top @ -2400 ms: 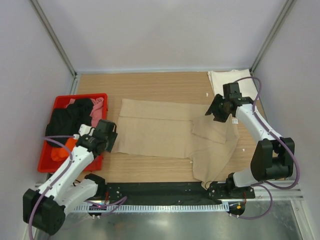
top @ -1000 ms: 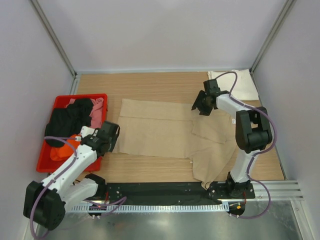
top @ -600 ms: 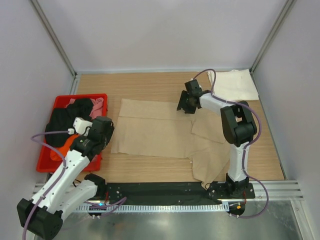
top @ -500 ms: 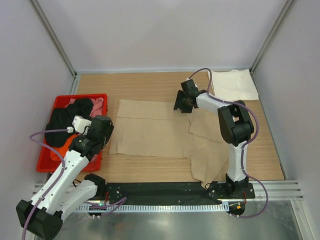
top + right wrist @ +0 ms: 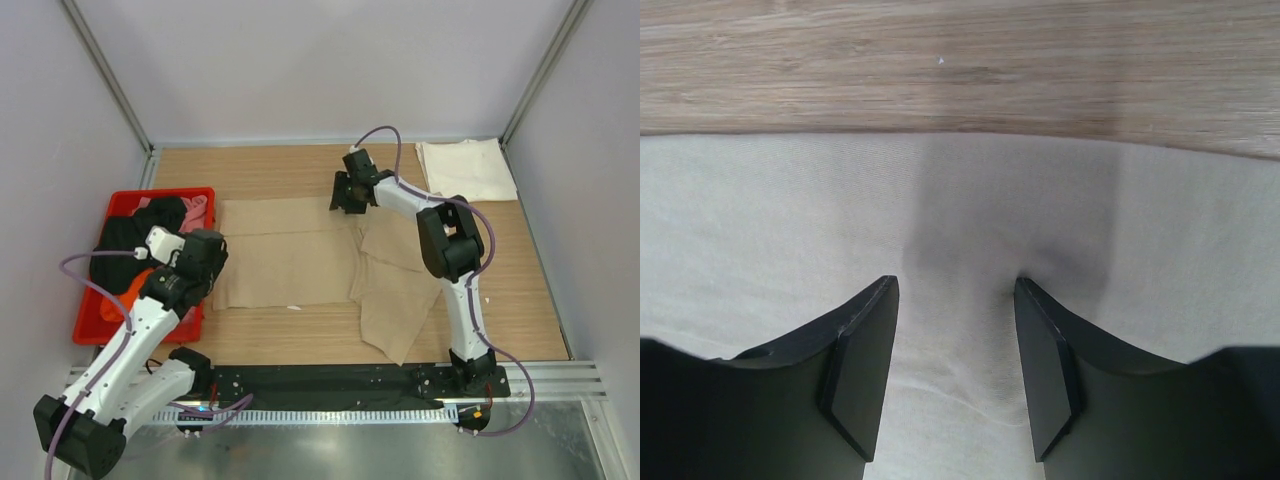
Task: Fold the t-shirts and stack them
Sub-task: Fold the tshirt
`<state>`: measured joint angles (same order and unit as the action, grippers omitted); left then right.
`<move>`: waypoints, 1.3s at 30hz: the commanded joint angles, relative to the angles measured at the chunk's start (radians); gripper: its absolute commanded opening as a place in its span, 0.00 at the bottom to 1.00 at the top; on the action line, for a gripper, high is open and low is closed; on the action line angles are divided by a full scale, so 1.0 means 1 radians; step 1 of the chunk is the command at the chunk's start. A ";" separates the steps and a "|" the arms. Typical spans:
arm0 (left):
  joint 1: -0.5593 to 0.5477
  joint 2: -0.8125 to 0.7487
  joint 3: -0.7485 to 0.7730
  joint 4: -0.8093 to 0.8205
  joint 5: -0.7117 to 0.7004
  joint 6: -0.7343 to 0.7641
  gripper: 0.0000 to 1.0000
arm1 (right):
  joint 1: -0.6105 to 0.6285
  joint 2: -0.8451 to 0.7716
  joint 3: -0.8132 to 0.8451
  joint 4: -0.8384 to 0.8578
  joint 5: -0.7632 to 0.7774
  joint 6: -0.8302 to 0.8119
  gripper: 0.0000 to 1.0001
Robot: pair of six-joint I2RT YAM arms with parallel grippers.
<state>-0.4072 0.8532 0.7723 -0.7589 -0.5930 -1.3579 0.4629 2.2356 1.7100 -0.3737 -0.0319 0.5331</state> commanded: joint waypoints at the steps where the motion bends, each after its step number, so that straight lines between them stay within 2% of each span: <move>1: 0.002 0.018 0.012 0.023 -0.016 0.025 0.47 | 0.006 0.013 0.040 -0.083 0.035 -0.044 0.56; 7: 0.002 0.069 -0.016 0.052 0.042 0.029 0.47 | 0.006 -0.125 0.054 -0.232 0.147 -0.019 0.56; 10: 0.002 0.076 -0.030 0.078 0.076 0.045 0.47 | 0.003 -0.185 -0.006 -0.300 0.202 0.016 0.56; 13: 0.002 0.081 -0.038 0.107 0.117 0.094 0.47 | -0.007 -0.264 -0.099 -0.366 0.236 0.083 0.55; 17: -0.001 0.095 -0.054 0.128 0.186 0.144 0.47 | -0.010 -0.411 -0.323 -0.364 0.242 0.155 0.54; 25: 0.001 0.144 -0.067 0.191 0.346 0.227 0.48 | -0.036 -0.638 -0.604 -0.374 0.260 0.264 0.54; 29: 0.001 0.133 -0.079 0.199 0.355 0.230 0.49 | -0.052 -0.699 -0.725 -0.338 0.297 0.272 0.52; 32: -0.001 0.124 -0.084 0.179 0.302 0.233 0.48 | -0.063 -0.696 -0.769 -0.338 0.342 0.254 0.51; 39: -0.001 0.152 -0.064 0.121 0.252 0.272 0.49 | -0.164 -0.702 -0.863 -0.288 0.374 0.191 0.51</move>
<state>-0.4072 0.9993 0.6910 -0.6167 -0.2996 -1.1172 0.3454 1.5658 0.8772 -0.7021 0.2771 0.7567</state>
